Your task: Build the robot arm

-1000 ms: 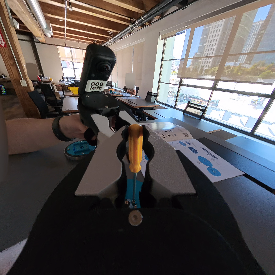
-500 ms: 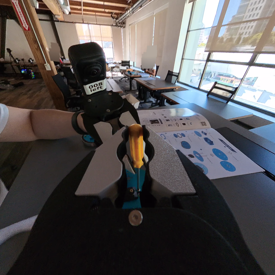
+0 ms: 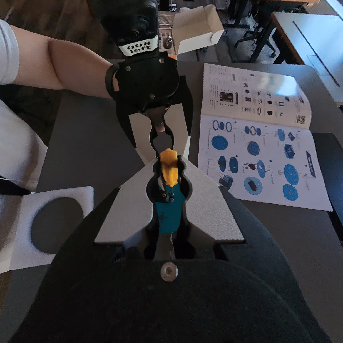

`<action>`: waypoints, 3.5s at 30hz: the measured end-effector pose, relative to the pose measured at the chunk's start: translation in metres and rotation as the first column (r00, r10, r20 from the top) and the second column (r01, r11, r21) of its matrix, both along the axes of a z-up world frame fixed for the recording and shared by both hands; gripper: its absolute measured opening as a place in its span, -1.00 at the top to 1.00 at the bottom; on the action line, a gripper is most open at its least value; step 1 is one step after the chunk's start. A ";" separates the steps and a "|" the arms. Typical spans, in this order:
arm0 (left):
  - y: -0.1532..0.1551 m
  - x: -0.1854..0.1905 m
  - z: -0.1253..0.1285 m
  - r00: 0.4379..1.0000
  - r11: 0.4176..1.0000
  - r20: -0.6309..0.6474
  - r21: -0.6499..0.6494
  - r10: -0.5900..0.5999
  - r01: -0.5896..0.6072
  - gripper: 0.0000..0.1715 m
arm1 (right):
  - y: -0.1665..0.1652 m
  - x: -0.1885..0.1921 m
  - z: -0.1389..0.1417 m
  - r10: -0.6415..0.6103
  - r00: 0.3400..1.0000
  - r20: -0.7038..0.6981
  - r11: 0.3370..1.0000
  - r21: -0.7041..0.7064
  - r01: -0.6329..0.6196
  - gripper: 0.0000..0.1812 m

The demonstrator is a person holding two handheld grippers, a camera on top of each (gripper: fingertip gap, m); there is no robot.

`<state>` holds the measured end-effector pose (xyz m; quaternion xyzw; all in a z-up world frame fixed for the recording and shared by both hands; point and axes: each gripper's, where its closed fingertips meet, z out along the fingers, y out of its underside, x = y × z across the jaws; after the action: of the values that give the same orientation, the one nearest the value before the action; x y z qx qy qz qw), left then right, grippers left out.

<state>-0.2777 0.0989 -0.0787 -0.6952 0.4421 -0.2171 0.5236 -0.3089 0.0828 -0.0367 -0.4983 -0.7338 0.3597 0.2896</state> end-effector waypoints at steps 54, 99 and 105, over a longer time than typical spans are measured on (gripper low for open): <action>-0.021 -0.036 -0.080 0.956 0.483 0.101 -0.875 0.274 -0.046 0.82 | -0.003 0.013 0.006 -0.402 0.862 -0.310 0.911 -0.044 0.409 0.82; -0.074 -0.053 -0.066 0.857 0.443 0.242 -0.897 0.455 0.017 0.96 | -0.019 0.102 0.065 -0.589 0.594 -0.548 0.801 -0.301 0.517 0.82; -0.083 -0.113 -0.059 0.870 0.421 0.138 -0.903 0.472 -0.085 0.97 | -0.020 0.084 0.028 -0.578 0.717 -0.391 0.775 -0.538 0.331 0.83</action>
<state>-0.3912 0.0157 -0.1379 -0.8722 0.0349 -0.4469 0.1957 -0.2248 0.0626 -0.0083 -0.5971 -0.3742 0.5515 0.4464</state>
